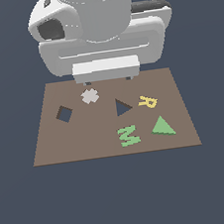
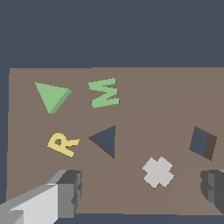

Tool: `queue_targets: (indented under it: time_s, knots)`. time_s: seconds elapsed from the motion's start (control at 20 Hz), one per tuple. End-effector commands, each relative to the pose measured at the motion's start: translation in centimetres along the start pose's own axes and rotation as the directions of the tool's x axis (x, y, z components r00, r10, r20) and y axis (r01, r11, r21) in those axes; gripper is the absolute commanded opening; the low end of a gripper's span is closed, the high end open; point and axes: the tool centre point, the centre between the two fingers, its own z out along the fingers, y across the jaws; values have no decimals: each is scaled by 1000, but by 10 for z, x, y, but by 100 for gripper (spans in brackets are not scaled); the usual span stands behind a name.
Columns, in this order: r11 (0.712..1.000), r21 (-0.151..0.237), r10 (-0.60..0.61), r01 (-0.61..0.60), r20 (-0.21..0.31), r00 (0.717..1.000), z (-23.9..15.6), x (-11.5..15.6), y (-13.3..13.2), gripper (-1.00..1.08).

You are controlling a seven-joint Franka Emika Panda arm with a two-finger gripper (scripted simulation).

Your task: Insert a designated object into the corresponding slot on a board.

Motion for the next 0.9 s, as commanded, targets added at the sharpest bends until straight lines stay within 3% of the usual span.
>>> queue_targets:
  time_s: [0.0, 0.45, 0.85]
  knots:
    - [1000, 0, 0, 0, 0, 1000, 0, 0, 0, 100]
    - [999, 0, -45, 45, 3, 999, 14, 11, -11, 100]
    - [987, -2, -160, 160, 10, 987, 51, 38, -43, 100]
